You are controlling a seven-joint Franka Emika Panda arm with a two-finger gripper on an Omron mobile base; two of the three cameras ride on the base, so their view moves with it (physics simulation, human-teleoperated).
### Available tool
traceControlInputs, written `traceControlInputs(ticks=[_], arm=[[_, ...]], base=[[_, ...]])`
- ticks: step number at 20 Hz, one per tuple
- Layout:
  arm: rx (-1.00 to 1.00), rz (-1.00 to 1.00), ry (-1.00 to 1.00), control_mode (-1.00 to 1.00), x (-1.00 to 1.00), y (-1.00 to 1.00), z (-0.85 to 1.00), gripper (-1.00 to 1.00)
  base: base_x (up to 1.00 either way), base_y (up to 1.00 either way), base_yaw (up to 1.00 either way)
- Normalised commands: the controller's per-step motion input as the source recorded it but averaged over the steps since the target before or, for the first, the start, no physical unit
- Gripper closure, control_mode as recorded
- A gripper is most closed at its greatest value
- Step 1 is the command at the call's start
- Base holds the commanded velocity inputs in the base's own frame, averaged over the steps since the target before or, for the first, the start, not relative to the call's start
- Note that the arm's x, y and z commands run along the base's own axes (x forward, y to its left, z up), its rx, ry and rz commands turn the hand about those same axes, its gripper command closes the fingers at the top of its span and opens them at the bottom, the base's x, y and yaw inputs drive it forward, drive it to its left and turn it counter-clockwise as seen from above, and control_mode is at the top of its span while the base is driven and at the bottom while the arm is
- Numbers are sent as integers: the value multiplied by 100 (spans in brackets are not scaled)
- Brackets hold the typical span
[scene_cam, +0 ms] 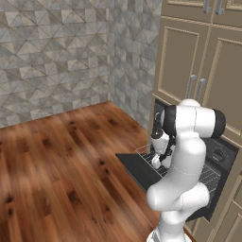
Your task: Place the fish on the rack of the oven, and slide the rack back inside. Close the oven door.
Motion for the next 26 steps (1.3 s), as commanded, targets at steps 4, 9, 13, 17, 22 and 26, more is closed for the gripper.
traceControlInputs(ticks=[4,9,13,17,22,26], arm=[[5,0,0,-100,23,-14,-18,100],[1,-1,0,-100,31,-6,-23,100],[0,0,-1,-100,38,-9,-31,100],[0,0,-2,-100,36,-15,-38,100],[0,-1,-2,-100,27,-19,-42,100],[0,-2,-1,-100,24,-16,-38,100]], base=[[0,0,0],[0,0,0],[0,0,0],[0,0,0],[0,0,0],[0,0,0]])
